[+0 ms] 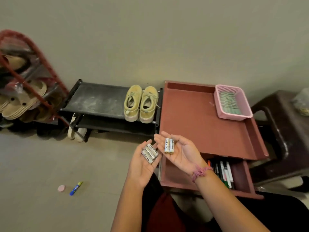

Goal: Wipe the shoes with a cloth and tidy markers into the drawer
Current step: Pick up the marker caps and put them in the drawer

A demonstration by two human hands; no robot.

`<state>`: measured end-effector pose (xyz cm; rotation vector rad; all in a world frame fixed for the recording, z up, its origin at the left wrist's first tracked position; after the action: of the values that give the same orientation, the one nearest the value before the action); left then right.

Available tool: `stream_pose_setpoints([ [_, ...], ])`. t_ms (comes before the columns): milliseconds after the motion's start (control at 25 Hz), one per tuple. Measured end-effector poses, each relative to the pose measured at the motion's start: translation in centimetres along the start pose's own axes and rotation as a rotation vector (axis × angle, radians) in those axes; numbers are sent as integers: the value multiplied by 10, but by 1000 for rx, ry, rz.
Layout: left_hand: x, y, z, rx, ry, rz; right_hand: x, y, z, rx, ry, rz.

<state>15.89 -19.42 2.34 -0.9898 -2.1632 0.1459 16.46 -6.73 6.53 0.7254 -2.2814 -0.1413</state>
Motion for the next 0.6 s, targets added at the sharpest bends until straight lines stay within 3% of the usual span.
stream_pose_setpoints([
  [240, 35, 95, 0, -158, -72, 226, -117, 48, -44, -106, -99, 176],
  [600, 25, 170, 50, -261, -184, 398, -237, 60, -1, -109, -356, 107],
])
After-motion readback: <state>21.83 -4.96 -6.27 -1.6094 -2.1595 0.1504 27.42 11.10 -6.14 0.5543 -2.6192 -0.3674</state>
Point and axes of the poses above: each hand's wrist, its own z-axis towards the middle knuckle, its own x-axis out of the palm, y = z × x, the point moved 4 cm from there along z, towards the middle knuckle, and after that the axes turned 15 degrees about -y, right-handed, at the moved point
